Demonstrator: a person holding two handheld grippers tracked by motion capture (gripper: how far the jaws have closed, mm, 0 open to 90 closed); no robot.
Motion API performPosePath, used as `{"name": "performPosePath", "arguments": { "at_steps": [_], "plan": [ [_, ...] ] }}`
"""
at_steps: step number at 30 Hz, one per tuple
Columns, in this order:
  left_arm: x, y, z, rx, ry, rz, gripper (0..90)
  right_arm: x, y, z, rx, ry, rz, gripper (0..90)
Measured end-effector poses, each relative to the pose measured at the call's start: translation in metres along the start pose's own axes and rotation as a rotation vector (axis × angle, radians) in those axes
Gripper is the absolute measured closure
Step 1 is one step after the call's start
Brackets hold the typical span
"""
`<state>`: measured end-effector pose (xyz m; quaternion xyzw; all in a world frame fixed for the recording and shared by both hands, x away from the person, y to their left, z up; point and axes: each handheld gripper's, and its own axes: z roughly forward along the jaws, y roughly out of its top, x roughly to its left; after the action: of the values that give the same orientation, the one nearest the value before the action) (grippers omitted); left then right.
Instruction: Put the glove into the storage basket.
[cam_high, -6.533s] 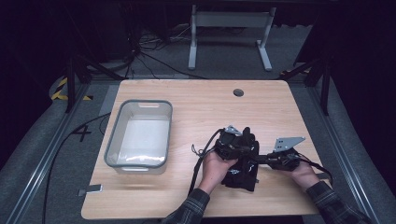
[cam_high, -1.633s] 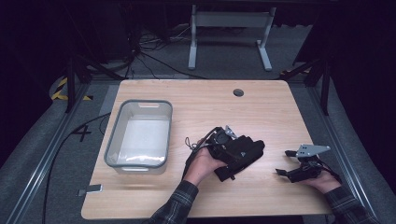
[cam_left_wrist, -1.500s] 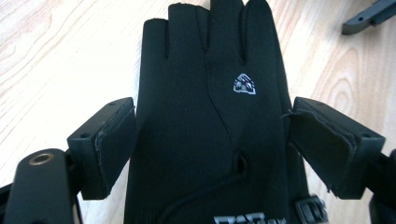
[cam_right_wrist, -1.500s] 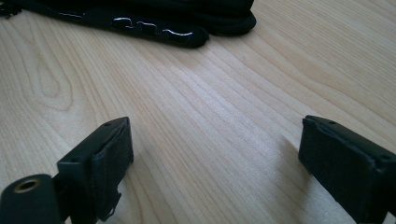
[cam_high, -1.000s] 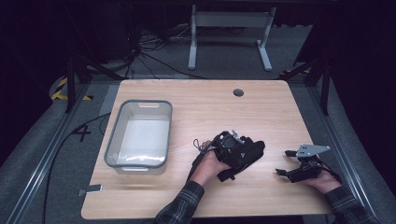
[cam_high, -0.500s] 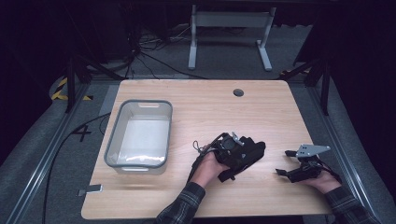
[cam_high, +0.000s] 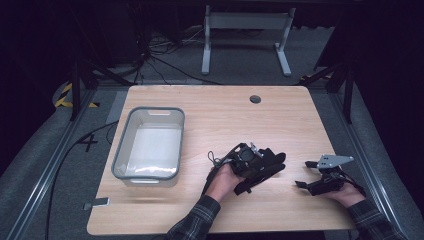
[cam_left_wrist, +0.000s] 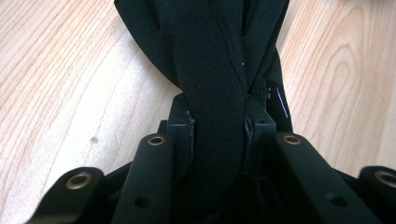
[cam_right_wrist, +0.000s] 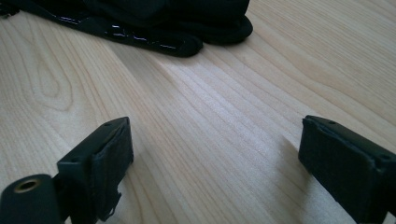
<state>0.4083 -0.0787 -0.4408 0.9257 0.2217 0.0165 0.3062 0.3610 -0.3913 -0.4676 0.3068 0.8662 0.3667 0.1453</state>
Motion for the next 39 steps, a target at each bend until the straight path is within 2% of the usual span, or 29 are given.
{"name": "performPosePath", "arguments": {
  "at_steps": [2,6,13,21,27,29,34,39],
  "plan": [
    [0.000,0.000,-0.004,0.002,-0.008,-0.007,71.3,0.000,0.000,0.000,0.000,0.000,0.000,10.5],
    [0.001,0.001,-0.015,-0.027,-0.030,-0.021,71.6,0.000,0.000,0.000,0.000,0.000,0.000,10.5],
    [0.003,0.000,-0.038,-0.067,-0.019,-0.053,71.6,0.000,0.000,0.000,0.000,0.000,0.001,10.5],
    [0.011,-0.004,-0.076,-0.116,0.030,-0.092,71.6,0.000,0.000,0.000,-0.001,-0.002,0.001,10.5],
    [0.021,-0.010,-0.103,-0.132,0.068,-0.124,71.5,0.000,0.000,0.000,0.003,-0.001,0.004,10.5],
    [0.022,-0.011,-0.106,-0.136,0.073,-0.129,71.5,0.000,0.000,0.000,0.003,-0.001,0.004,10.5],
    [0.032,-0.018,-0.128,-0.147,0.097,-0.155,71.5,0.000,0.000,0.000,0.003,-0.001,0.004,10.5],
    [0.040,-0.025,-0.142,-0.164,0.123,-0.176,71.5,0.000,0.000,0.000,0.003,-0.002,0.004,10.5]
  ]
}}
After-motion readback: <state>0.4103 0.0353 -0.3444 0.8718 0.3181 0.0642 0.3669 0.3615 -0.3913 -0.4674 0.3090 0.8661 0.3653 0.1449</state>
